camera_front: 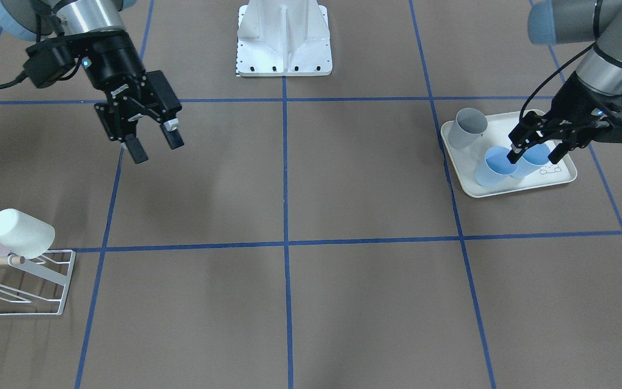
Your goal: Transfer IKEA cup to right arm and place on rack
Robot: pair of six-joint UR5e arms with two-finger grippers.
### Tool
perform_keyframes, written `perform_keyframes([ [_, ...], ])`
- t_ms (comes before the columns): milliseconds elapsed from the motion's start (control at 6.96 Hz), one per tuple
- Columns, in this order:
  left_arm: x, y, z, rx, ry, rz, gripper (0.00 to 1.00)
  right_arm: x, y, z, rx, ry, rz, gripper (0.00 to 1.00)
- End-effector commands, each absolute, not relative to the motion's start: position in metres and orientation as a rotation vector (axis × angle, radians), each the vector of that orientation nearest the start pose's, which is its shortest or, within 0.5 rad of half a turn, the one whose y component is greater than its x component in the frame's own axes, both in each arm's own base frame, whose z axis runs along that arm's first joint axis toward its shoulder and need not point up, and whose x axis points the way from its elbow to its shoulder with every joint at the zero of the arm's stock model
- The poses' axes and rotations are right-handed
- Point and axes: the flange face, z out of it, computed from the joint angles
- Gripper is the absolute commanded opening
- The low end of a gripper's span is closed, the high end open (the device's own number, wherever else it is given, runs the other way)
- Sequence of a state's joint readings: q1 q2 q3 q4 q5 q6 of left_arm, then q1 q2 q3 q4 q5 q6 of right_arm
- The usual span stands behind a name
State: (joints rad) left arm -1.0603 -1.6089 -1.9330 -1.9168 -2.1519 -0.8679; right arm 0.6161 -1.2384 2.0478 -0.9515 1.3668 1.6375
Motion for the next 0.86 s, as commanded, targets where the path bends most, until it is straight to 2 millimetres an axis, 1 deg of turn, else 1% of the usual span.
perform_keyframes([
  [0,0.162,-0.473,0.504,0.146,0.761,0.024,1.0,-0.366,-0.405,0.163,0.461,-1.464,0.726,1.0],
  [144,0.157,-0.465,0.542,0.109,0.73,0.056,1.0,-0.375,-0.397,0.163,0.448,-1.468,0.715,1.0],
  [287,0.157,-0.465,0.556,0.095,0.72,0.06,1.0,-0.382,-0.392,0.164,0.446,-1.464,0.712,1.0],
  [575,0.157,-0.463,0.558,0.088,0.721,0.051,1.0,-0.386,-0.392,0.166,0.445,-1.461,0.71,1.0],
  [718,0.158,-0.459,0.562,0.077,0.716,0.051,1.0,-0.385,-0.391,0.166,0.445,-1.462,0.71,1.0],
])
